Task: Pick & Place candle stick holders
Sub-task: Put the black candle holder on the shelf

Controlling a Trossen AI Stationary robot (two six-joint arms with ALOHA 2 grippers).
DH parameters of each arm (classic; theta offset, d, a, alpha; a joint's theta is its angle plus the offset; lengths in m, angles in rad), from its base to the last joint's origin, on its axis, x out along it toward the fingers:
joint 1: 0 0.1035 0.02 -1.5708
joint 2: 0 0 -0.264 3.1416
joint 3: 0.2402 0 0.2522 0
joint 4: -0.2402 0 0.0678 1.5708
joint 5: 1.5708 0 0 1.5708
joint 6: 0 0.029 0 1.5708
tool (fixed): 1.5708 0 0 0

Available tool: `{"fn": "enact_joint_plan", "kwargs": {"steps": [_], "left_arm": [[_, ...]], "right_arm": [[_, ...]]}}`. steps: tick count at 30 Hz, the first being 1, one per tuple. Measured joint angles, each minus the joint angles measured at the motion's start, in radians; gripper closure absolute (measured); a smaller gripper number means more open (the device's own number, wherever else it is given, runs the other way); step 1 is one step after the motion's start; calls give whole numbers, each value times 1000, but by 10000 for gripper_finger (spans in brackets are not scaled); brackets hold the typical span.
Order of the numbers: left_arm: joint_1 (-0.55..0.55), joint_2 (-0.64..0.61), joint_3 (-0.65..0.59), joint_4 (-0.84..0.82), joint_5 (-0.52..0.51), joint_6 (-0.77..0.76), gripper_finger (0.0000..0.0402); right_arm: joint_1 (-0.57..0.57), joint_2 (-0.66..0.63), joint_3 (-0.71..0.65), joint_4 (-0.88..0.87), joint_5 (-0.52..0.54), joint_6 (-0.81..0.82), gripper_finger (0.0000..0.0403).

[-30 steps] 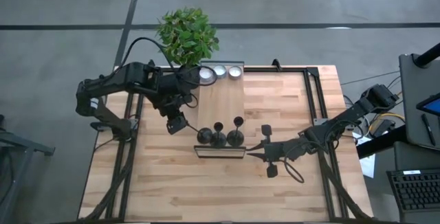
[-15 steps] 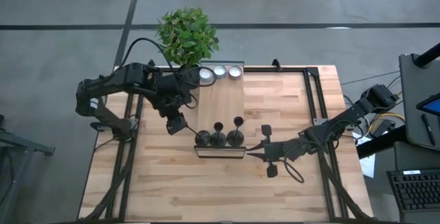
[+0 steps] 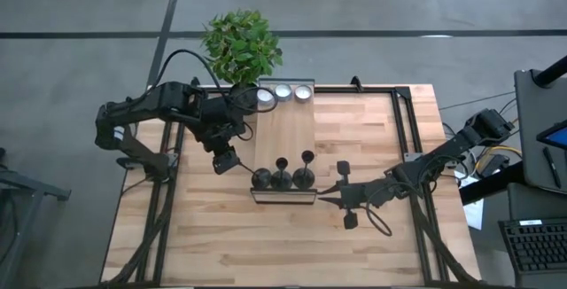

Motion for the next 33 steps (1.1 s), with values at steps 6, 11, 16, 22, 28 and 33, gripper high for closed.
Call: {"fn": "enact_joint_plan", "kwargs": {"steps": [6, 11, 16, 22, 28, 33], "left_arm": [[0, 3, 1, 36, -10, 2, 269], [0, 5, 1, 77, -22, 10, 260], [0, 6, -2, 107, -38, 35, 256], [0, 5, -15, 122, -37, 72, 255], [-2, 5, -27, 157, -32, 109, 255], [-2, 5, -30, 182, -32, 122, 255]], "right_arm": [[0, 0, 0, 0, 0, 0, 360], [0, 0, -1, 0, 0, 1, 360], [0, 0, -2, 0, 0, 2, 360], [0, 0, -4, -1, 0, 3, 360], [0, 0, -5, 0, 0, 3, 360], [0, 0, -5, -1, 0, 3, 360]]}}
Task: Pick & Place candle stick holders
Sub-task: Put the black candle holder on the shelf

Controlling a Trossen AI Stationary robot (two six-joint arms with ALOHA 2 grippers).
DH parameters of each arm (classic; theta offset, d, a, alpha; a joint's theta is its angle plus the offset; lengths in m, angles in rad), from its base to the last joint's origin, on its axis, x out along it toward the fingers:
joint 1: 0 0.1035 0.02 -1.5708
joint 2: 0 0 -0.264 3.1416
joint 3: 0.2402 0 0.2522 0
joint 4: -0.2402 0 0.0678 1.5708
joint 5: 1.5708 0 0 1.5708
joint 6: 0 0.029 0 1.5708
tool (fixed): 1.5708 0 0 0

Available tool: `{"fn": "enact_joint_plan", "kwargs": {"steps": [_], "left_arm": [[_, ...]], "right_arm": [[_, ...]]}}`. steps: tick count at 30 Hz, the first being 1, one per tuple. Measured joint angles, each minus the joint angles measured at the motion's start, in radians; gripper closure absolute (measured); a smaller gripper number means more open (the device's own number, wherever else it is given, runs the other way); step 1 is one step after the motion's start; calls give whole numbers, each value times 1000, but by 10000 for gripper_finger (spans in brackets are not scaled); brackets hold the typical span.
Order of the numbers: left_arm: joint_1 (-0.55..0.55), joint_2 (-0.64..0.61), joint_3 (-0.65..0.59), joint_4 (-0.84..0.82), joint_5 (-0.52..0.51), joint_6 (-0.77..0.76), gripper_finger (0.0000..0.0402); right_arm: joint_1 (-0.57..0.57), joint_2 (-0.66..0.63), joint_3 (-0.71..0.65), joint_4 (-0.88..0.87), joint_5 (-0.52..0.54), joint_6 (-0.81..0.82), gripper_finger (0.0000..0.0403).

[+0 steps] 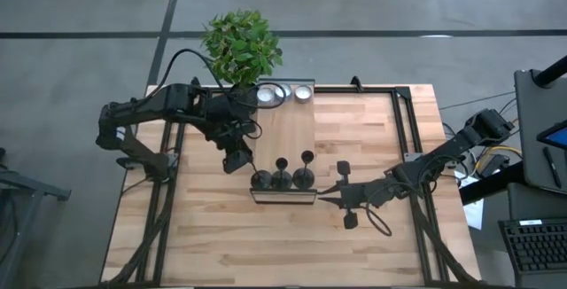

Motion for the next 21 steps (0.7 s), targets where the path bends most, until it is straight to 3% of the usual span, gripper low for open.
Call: {"fn": "enact_joint_plan", "kwargs": {"steps": [21], "left_arm": [[-6, 2, -30, 37, 13, 106, 254]], "right_arm": [[0, 0, 0, 0, 0, 0, 360]]}}
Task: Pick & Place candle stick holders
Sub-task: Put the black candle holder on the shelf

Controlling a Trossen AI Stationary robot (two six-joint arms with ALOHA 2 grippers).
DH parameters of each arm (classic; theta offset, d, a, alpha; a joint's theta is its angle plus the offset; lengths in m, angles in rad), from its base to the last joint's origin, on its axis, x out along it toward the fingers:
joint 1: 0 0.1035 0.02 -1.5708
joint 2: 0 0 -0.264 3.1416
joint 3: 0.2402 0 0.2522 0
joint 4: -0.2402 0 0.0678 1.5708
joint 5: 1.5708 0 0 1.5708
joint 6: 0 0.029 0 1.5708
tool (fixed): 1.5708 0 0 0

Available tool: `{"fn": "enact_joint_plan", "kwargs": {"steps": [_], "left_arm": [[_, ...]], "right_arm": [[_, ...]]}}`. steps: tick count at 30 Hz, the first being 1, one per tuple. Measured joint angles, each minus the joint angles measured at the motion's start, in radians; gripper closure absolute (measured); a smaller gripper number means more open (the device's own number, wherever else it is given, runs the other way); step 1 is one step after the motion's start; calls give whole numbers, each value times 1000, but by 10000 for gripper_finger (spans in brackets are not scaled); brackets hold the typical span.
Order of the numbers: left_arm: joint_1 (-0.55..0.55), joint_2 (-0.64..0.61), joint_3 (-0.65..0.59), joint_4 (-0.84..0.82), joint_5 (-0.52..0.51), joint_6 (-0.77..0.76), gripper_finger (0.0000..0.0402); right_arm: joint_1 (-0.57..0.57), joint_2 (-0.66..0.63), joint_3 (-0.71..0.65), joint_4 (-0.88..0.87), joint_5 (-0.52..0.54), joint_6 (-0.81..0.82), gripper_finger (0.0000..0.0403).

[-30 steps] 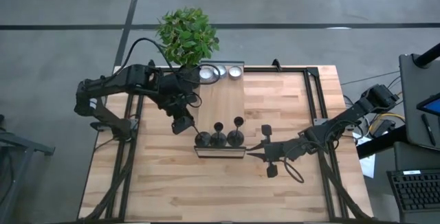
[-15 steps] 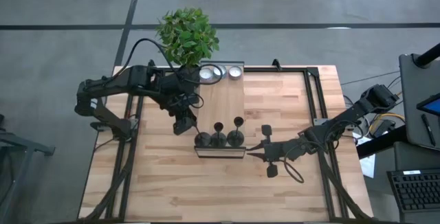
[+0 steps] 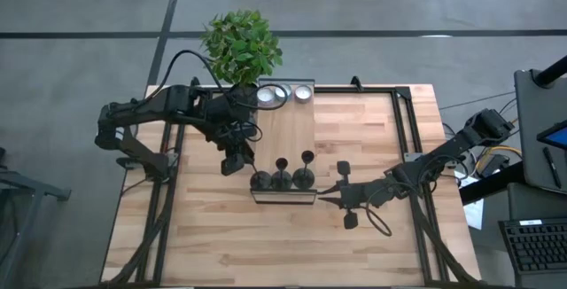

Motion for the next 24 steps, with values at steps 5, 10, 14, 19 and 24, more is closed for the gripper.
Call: {"fn": "enact_joint_plan", "kwargs": {"steps": [5, 10, 14, 19, 24], "left_arm": [[-12, 0, 0, 0, -1, 20, 254], [-26, 0, -1, 21, -4, 18, 254], [-41, 2, -2, 32, -2, 24, 254], [-46, 3, -3, 36, 20, 16, 255], [-46, 3, -3, 40, 19, 15, 255]], "right_arm": [[0, 0, 0, 0, 0, 0, 360], [0, 0, -2, 0, 0, 0, 360], [0, 0, -3, 0, 0, 0, 360], [-5, 0, -3, 1, 0, 9, 360], [-6, 0, -3, 0, 0, 12, 360]]}}
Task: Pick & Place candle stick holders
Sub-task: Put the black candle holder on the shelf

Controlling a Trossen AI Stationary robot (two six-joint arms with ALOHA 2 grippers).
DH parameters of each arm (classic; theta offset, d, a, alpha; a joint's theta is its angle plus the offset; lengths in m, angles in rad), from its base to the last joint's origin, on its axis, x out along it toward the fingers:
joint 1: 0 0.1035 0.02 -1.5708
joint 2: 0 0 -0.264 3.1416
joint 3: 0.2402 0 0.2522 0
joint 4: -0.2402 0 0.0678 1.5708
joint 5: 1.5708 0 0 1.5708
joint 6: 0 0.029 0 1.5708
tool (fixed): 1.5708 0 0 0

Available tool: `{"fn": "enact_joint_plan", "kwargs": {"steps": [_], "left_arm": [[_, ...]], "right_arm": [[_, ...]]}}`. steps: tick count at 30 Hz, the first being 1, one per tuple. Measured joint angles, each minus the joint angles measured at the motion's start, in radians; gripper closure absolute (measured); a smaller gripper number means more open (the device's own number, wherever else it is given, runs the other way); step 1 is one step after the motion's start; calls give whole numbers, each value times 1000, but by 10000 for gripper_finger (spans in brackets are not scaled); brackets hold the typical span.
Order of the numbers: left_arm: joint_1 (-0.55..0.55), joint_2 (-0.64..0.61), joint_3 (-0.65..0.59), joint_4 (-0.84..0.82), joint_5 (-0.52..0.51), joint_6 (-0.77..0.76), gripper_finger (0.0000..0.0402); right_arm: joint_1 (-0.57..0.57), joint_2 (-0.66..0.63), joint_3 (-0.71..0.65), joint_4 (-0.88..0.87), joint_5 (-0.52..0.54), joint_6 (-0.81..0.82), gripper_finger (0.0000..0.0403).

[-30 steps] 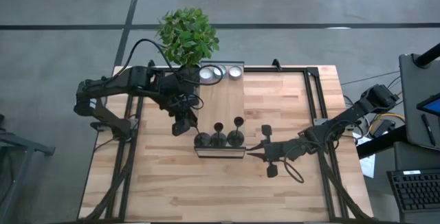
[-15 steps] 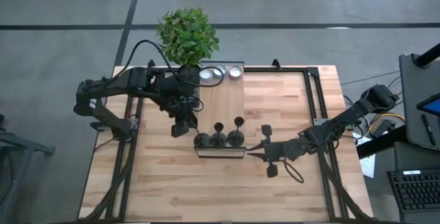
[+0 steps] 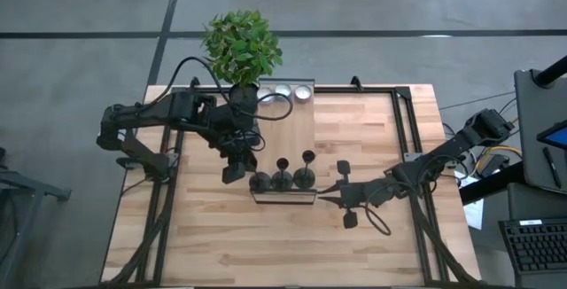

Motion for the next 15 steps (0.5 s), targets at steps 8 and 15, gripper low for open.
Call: {"fn": "enact_joint_plan", "kwargs": {"steps": [8, 15], "left_arm": [[0, 0, 0, 5, -19, -6, 255], [0, -1, 0, 6, -28, 2, 255]], "right_arm": [[0, 0, 0, 0, 0, -1, 360], [0, 0, 0, 0, 0, 0, 360]]}}
